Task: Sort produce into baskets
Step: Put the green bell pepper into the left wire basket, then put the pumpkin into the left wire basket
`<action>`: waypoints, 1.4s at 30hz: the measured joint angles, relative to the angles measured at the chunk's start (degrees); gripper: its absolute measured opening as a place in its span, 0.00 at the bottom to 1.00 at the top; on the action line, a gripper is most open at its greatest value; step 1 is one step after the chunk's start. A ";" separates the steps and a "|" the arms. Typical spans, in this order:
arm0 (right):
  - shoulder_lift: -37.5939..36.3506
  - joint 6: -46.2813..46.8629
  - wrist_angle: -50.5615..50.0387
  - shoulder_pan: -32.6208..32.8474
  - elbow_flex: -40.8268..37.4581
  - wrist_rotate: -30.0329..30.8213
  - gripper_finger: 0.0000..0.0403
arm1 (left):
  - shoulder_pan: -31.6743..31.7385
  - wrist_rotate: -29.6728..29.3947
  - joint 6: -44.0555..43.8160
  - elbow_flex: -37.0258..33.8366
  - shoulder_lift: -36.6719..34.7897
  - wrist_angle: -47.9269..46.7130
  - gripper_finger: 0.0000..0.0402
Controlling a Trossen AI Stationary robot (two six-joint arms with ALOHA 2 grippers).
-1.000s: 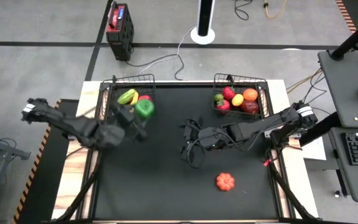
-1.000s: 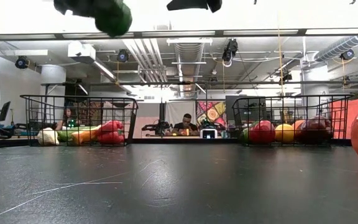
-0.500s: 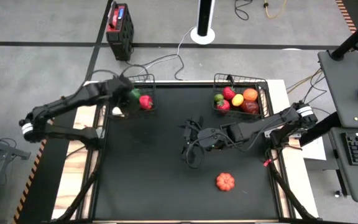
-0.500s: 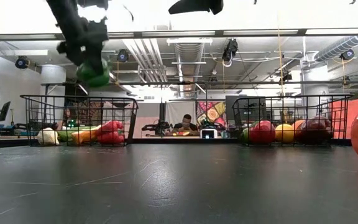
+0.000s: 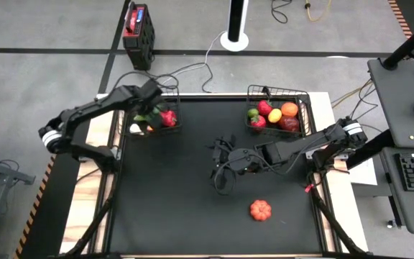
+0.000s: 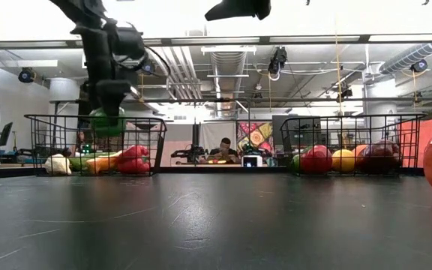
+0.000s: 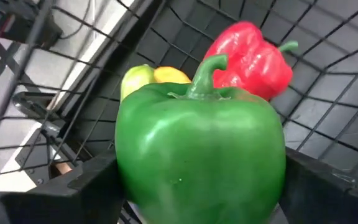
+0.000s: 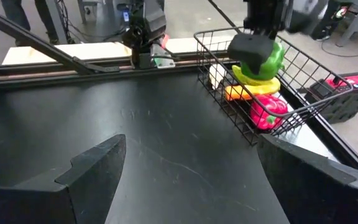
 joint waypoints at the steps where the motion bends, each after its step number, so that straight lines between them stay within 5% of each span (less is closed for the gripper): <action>1: 0.00 0.00 -0.05 0.00 0.00 0.00 0.88 | 0.00 0.00 0.38 0.00 0.84 0.10 0.80; 13: 0.00 0.90 -1.48 0.00 -0.02 -0.02 0.88 | 0.02 -0.17 0.79 -0.02 5.28 0.44 0.91; 23: 0.00 2.98 -4.75 0.00 -0.02 -0.02 0.88 | -3.24 -3.05 -4.57 -0.13 -4.13 0.44 0.92; 31: 0.00 7.89 -12.05 0.15 -0.02 -1.04 0.88 | -18.40 -4.72 -11.87 -3.72 -16.90 6.48 0.92; 38: 0.00 17.35 -21.23 0.34 -0.02 -14.29 0.88 | -36.08 -10.17 -17.31 -10.30 -24.56 17.33 0.92; 42: 0.00 23.93 -30.80 2.13 -0.02 -15.46 0.87 | -45.03 -15.19 -17.90 -13.17 -25.61 23.87 0.92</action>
